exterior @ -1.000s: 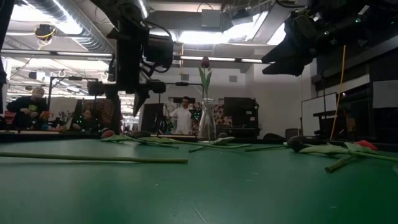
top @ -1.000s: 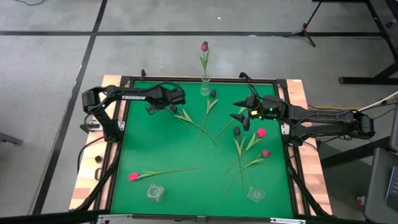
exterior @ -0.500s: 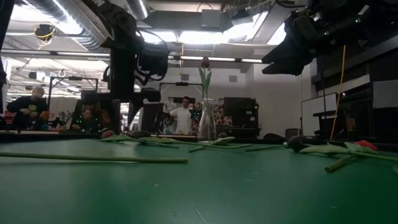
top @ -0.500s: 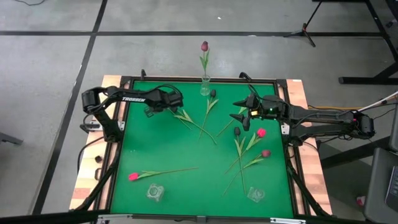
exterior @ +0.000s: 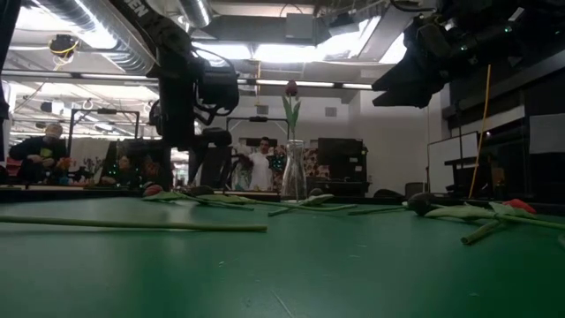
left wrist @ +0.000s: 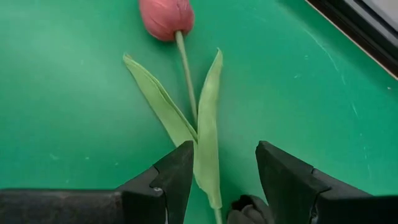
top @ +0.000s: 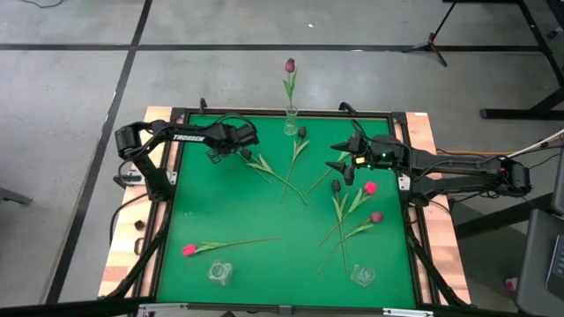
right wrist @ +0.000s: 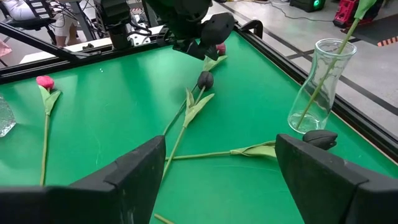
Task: Sort flowers into vase by color
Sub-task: Put the top dark red tulip into the top transparent vase
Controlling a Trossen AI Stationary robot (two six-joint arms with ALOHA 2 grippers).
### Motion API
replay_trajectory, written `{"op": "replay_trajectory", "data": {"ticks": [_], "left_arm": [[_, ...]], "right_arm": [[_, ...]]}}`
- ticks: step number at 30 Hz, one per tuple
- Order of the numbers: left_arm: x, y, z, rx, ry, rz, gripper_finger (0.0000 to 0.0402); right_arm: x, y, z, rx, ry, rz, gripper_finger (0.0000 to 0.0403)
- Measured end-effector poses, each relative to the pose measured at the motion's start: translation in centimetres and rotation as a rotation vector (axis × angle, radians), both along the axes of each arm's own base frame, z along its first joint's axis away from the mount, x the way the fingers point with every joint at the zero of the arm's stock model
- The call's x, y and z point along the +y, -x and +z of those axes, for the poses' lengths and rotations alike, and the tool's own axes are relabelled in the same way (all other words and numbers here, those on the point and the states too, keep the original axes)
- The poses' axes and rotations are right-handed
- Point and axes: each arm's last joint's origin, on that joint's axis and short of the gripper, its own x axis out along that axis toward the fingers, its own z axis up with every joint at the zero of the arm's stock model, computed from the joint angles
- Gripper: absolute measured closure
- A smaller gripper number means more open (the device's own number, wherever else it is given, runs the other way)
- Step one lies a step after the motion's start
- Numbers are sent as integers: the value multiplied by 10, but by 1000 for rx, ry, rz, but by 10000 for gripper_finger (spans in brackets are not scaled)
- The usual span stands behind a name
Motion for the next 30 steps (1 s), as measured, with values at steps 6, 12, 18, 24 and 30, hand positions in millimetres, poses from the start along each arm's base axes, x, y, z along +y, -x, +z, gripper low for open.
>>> {"op": "replay_trajectory", "data": {"ticks": [6, 12, 18, 24, 30], "left_arm": [[0, 0, 0, -12, -2, 17, 230], [0, 0, 0, -12, -2, 17, 230], [-2, -1, 0, -13, -2, 8, 230], [-6, -3, -1, -12, -1, 0, 230], [-6, -8, -12, 6, 23, -9, 230]], "right_arm": [[0, 0, -1, 8, -2, 0, 100], [0, 0, -1, 13, -4, 0, 100], [0, 0, -1, 13, -4, 0, 100], [0, 0, -1, 13, -4, 0, 100], [0, 0, -1, 15, -5, 1, 100]]}}
